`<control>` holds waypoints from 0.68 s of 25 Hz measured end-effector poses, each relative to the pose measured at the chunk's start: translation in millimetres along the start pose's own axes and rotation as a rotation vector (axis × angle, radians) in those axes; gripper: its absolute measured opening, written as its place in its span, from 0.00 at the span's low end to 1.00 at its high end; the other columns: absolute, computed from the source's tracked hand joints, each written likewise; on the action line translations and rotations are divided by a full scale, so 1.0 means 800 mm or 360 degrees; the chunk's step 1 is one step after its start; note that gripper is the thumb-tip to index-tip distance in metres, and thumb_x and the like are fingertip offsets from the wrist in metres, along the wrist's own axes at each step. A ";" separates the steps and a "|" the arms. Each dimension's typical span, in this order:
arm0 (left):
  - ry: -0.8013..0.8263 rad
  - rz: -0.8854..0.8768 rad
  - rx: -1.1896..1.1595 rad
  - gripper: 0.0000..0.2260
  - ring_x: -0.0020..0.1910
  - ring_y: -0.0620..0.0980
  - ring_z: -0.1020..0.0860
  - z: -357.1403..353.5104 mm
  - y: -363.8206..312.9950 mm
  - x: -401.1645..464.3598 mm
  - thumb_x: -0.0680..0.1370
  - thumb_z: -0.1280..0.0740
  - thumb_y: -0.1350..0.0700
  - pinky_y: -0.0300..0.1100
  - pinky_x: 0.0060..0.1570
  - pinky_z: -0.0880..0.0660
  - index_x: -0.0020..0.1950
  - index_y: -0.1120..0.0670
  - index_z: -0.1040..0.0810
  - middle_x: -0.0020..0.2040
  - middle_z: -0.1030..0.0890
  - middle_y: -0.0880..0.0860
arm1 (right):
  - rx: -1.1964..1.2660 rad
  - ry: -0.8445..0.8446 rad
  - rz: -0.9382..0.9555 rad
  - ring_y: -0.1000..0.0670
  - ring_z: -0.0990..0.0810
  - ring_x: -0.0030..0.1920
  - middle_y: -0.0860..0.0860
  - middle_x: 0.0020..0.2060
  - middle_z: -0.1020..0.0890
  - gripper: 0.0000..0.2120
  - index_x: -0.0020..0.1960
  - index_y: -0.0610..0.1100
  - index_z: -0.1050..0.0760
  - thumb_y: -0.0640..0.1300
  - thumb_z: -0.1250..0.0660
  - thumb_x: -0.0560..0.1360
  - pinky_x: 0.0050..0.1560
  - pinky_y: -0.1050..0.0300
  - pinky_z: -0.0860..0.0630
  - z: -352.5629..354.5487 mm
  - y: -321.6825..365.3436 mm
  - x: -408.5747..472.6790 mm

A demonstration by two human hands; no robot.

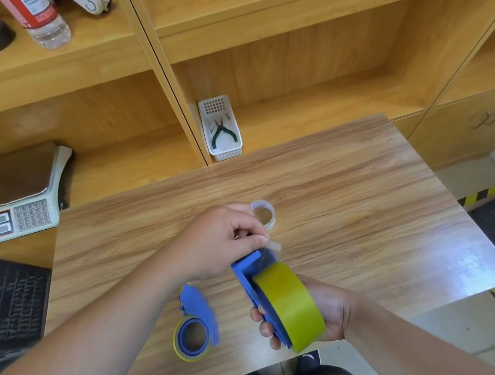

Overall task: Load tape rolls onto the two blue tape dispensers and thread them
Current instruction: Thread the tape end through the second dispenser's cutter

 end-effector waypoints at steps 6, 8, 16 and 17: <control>-0.0270 0.0192 -0.0201 0.04 0.33 0.41 0.28 0.004 0.014 -0.008 0.76 0.24 0.52 0.34 0.36 0.32 0.40 0.46 0.12 0.40 0.21 0.49 | 0.0072 -0.0143 0.0163 0.45 0.26 0.36 0.42 0.41 0.25 0.04 0.45 0.43 0.20 0.40 0.27 0.70 0.39 0.50 0.27 0.013 -0.003 0.006; -0.0345 0.0293 -0.0206 0.05 0.32 0.41 0.29 0.010 0.022 -0.012 0.75 0.24 0.52 0.34 0.36 0.31 0.39 0.47 0.13 0.37 0.22 0.47 | 0.0047 -0.0168 0.0225 0.46 0.24 0.36 0.42 0.41 0.24 0.04 0.45 0.43 0.19 0.39 0.27 0.71 0.39 0.50 0.27 0.015 -0.005 0.008; -0.0492 0.0591 -0.0380 0.06 0.34 0.49 0.26 0.021 0.042 -0.023 0.76 0.26 0.50 0.44 0.38 0.30 0.38 0.44 0.13 0.49 0.15 0.62 | -0.0127 -0.0238 0.0356 0.52 0.16 0.30 0.48 0.32 0.15 0.15 0.46 0.42 0.15 0.27 0.36 0.79 0.30 0.60 0.20 0.020 0.002 -0.007; -0.0510 0.0604 -0.0400 0.06 0.36 0.52 0.24 0.022 0.042 -0.024 0.75 0.25 0.49 0.46 0.39 0.28 0.38 0.44 0.13 0.49 0.14 0.62 | -0.0149 -0.0235 0.0357 0.53 0.16 0.30 0.48 0.33 0.15 0.15 0.47 0.42 0.16 0.26 0.37 0.79 0.31 0.60 0.20 0.022 0.001 -0.008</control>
Point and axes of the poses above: each hand's wrist, its own x-axis towards the middle knuckle, its own z-axis out of the back of the hand, y = z × x, the point moved 3 cm from there along x, towards the middle knuckle
